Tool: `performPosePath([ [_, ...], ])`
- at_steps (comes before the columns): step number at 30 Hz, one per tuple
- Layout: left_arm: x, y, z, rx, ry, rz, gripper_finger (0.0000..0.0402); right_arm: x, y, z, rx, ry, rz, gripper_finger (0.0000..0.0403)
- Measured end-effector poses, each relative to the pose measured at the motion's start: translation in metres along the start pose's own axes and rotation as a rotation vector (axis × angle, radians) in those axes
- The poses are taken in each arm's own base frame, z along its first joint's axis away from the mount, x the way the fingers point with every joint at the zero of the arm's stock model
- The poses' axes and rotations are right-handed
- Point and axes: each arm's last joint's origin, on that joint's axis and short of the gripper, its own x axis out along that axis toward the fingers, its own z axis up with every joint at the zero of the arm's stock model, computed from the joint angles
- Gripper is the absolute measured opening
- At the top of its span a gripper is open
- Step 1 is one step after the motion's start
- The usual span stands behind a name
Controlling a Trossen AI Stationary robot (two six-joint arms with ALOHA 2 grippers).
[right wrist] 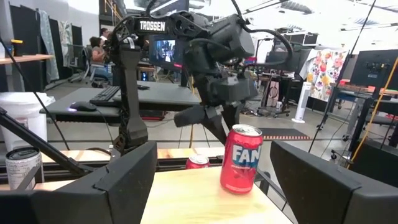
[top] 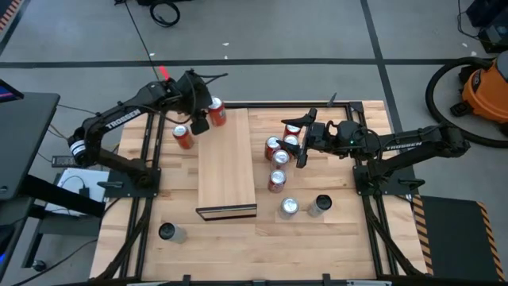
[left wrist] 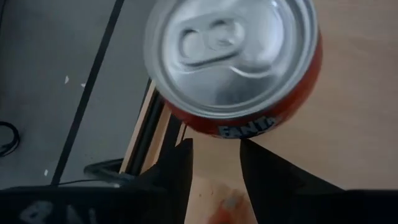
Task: Place canned beverage on shelf
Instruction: Put the bottom orange soda can on the shelf
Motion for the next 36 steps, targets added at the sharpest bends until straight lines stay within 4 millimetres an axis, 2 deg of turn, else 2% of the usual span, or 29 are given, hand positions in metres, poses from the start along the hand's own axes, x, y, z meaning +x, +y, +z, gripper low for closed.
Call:
performPosePath([
  [7,0.017,-0.002,0.011,0.041,-0.017,0.001,0.0142,0.000,0.000,0.000,0.000,0.000,0.000,0.0323],
  [22,0.027,-0.004,0.023,0.061,-0.081,0.021,0.0142,0.000,0.000,0.000,-0.007,0.001,0.001,0.0323],
  [29,0.038,-0.013,0.028,0.094,-0.063,-0.006,0.0142,0.000,0.000,0.000,-0.008,0.001,0.000,0.0323],
  [36,0.048,-0.014,0.032,0.100,-0.059,0.000,0.0142,0.000,0.000,0.000,-0.008,0.001,0.000,0.0323],
])
